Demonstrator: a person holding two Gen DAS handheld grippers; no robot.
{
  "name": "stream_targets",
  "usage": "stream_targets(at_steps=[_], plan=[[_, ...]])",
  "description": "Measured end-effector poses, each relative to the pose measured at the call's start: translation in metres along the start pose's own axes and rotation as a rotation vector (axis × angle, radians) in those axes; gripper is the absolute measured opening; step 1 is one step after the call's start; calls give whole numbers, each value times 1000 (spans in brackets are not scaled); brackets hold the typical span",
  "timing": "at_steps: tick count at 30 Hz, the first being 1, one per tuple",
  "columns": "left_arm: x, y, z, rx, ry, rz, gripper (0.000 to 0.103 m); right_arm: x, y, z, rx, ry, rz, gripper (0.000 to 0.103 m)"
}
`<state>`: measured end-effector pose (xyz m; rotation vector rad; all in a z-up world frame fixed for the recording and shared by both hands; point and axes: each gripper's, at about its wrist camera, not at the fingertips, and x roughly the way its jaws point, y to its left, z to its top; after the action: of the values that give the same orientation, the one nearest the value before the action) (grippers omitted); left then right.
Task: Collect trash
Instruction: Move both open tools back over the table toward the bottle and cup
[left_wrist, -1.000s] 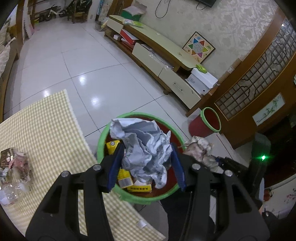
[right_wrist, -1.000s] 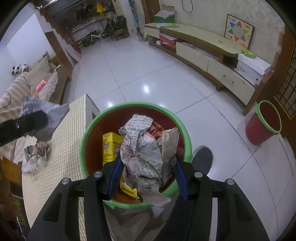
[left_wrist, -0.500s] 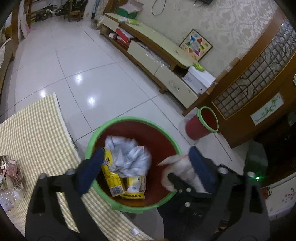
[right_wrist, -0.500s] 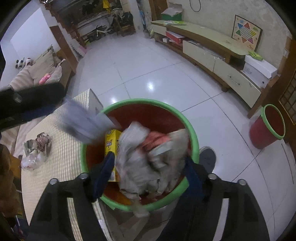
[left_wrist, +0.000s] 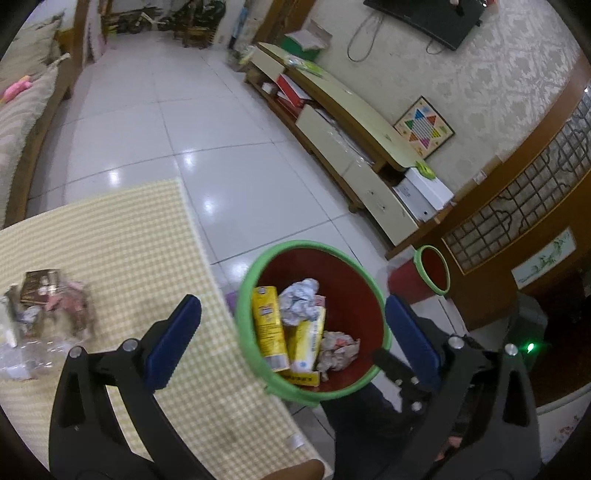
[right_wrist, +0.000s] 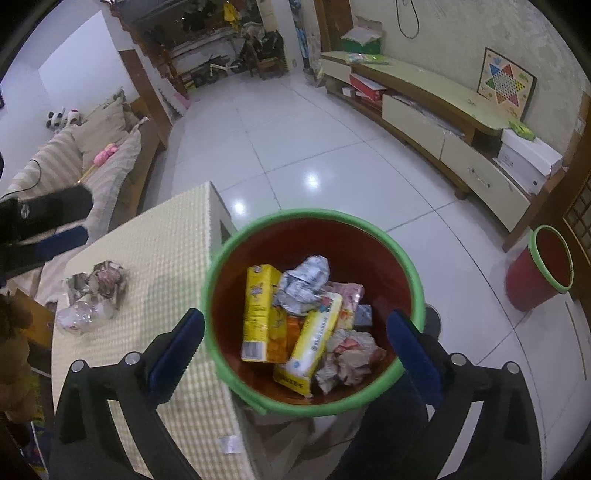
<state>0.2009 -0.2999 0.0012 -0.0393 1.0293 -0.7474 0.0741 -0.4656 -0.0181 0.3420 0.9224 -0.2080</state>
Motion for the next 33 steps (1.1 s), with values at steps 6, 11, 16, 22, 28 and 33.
stream_targets(at_steps=[6,11,16,22,28,33], plan=[[-39,31,-17,7,-38,66,98,0,42,-2,-49,1,33,95],[-72,67,-40,-12,-62,135,98,4,83,-8,-101,5,69,95],[-102,115,-65,-55,-64,209,98,11,123,-14,-160,21,94,95],[-124,173,-92,-81,-30,290,98,19,166,-19,-220,36,118,95],[-131,214,-108,-59,2,347,98,36,201,-20,-275,63,119,95],[-119,241,-105,-6,45,356,98,56,223,-10,-281,92,131,95]])
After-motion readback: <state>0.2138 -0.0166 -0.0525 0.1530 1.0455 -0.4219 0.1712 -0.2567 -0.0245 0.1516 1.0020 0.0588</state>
